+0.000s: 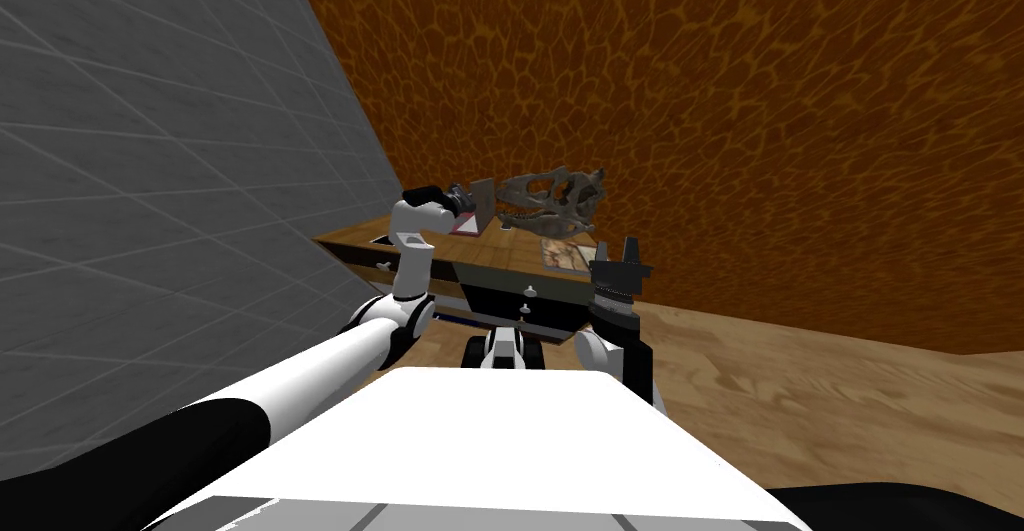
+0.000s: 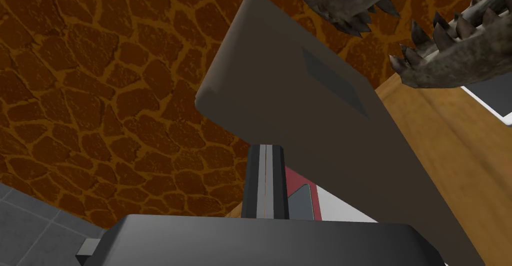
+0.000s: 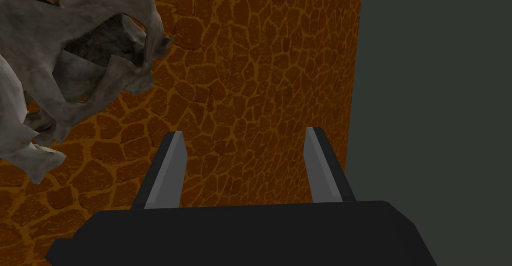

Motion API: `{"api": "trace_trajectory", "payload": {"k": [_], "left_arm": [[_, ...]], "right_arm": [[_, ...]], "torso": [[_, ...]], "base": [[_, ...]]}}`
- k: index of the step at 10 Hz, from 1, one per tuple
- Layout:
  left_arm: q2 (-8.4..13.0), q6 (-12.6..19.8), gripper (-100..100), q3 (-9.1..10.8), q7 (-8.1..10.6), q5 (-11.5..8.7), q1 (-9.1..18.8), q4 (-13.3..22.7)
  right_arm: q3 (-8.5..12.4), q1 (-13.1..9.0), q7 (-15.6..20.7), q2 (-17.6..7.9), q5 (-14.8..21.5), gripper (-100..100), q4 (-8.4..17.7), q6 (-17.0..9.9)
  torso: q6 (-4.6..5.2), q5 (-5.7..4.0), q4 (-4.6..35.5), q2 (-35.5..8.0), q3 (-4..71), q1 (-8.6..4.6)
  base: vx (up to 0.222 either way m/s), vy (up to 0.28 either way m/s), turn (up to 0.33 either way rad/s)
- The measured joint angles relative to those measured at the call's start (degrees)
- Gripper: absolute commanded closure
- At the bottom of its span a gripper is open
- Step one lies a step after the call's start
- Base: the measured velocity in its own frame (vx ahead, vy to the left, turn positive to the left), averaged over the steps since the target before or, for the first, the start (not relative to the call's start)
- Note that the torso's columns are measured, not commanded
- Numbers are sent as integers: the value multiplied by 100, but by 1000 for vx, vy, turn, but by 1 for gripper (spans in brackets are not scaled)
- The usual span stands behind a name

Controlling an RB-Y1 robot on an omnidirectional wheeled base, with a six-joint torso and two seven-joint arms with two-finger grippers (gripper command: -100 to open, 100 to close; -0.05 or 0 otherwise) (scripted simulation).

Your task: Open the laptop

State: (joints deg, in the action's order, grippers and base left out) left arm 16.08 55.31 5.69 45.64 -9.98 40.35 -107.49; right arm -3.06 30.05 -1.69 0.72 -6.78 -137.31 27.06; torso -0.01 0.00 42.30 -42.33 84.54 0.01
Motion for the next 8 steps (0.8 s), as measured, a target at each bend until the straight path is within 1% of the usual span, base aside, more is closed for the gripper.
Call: {"api": "trace_trajectory", "payload": {"k": [2,5,6,8], "left_arm": [[-113,20,100,143,215,-100,-38,-30],[-288,58,100,353,540,-244,-98,-89],[-312,68,100,386,601,-268,-106,-101],[-320,73,100,400,621,-280,-111,-107]], "right_arm": [[0,0,0,0,0,0,0,0],[-1,0,0,0,0,0,0,0],[-1,0,0,1,0,0,0,0],[-1,0,0,0,0,0,0,0]], "torso": [[1,-3,-1,2,1,-6],[2,-3,-3,8,5,-9],[1,-3,-2,5,3,-9],[1,0,-2,4,3,0]], "base": [[-5,41,27],[4,13,-19],[4,9,-25],[0,-2,5]]}}
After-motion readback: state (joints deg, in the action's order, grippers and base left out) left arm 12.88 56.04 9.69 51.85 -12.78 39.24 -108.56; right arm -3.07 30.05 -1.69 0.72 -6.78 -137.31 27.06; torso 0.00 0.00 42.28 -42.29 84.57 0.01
